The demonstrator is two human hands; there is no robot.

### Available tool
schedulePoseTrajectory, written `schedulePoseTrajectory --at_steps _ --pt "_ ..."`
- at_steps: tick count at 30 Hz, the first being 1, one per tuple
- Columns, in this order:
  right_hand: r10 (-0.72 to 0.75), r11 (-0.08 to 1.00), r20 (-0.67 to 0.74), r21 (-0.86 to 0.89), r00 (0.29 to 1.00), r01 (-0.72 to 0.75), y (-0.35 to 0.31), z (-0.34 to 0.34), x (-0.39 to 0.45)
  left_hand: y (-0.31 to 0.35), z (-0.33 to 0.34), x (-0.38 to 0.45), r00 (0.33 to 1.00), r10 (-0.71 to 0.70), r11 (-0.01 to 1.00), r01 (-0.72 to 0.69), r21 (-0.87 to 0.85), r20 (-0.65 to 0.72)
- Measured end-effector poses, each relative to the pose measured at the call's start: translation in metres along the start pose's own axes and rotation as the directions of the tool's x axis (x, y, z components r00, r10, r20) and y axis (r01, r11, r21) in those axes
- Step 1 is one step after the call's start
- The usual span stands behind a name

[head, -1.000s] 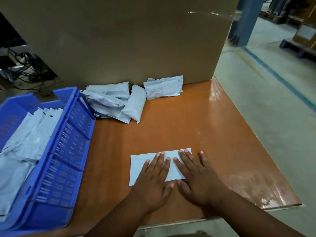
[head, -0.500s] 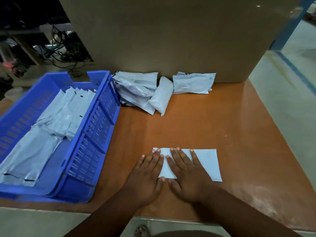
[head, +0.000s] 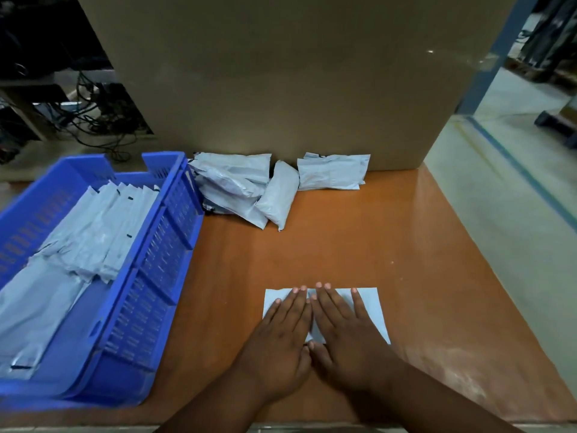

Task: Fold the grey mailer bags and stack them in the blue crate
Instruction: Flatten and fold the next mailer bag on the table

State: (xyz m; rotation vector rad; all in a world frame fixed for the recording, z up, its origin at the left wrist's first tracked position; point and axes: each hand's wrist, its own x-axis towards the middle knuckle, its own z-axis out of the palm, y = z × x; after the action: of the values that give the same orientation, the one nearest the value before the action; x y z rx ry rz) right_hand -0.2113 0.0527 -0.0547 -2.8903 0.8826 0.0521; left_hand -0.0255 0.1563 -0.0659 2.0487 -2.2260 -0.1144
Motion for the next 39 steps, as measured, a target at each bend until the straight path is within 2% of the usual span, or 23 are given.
schedulePoseTrajectory --at_steps 3,6,12,19,21,23,25,27,30,34,39 --pt "0.026 1.000 0.019 0.001 0.999 -0.026 0.007 0.009 -0.004 0.001 0.008 0.010 0.998 0.057 0.998 -0.056 -0.010 0.041" --pt "-0.003 1.000 0.004 0.027 1.000 0.003 0.021 0.011 -0.008 -0.010 0.009 0.005 0.998 0.056 0.998 -0.056 -0.002 0.040" --pt "0.114 0.993 -0.004 0.029 0.993 -0.114 0.052 0.009 -0.033 -0.038 0.004 -0.015 0.993 -0.094 0.994 0.089 0.067 0.075" --pt "0.218 0.976 0.033 0.016 0.975 -0.219 0.087 0.001 -0.054 -0.048 0.001 -0.027 0.967 -0.232 0.973 0.230 0.038 0.107" --pt "0.245 0.968 0.042 0.041 0.969 -0.246 0.088 -0.008 -0.050 -0.038 -0.004 -0.021 0.973 -0.218 0.976 0.217 0.026 0.075" --pt "0.224 0.975 -0.022 0.020 0.974 -0.223 0.078 -0.017 -0.037 -0.023 -0.010 -0.009 0.993 -0.119 0.992 0.118 0.032 0.020" --pt "0.141 0.990 -0.065 -0.009 0.988 -0.142 0.059 -0.022 -0.018 -0.006 -0.013 0.009 0.999 -0.031 0.999 0.031 0.017 -0.011" --pt "0.071 0.997 -0.065 0.008 0.995 -0.071 0.038 -0.014 0.000 0.008 -0.007 0.027 1.000 -0.006 1.000 0.006 0.004 -0.008" --pt "0.093 0.995 0.017 0.023 0.995 -0.094 0.017 0.004 0.012 0.011 0.009 0.036 0.997 -0.050 0.998 0.052 -0.028 0.059" --pt "0.092 0.996 0.002 0.010 0.996 -0.092 0.028 0.013 0.000 -0.001 0.019 0.025 0.993 -0.094 0.995 0.091 0.046 0.066" --pt "0.187 0.982 0.009 0.006 0.982 -0.187 0.052 0.011 -0.018 -0.030 0.015 0.000 0.979 -0.198 0.979 0.197 0.044 0.038"
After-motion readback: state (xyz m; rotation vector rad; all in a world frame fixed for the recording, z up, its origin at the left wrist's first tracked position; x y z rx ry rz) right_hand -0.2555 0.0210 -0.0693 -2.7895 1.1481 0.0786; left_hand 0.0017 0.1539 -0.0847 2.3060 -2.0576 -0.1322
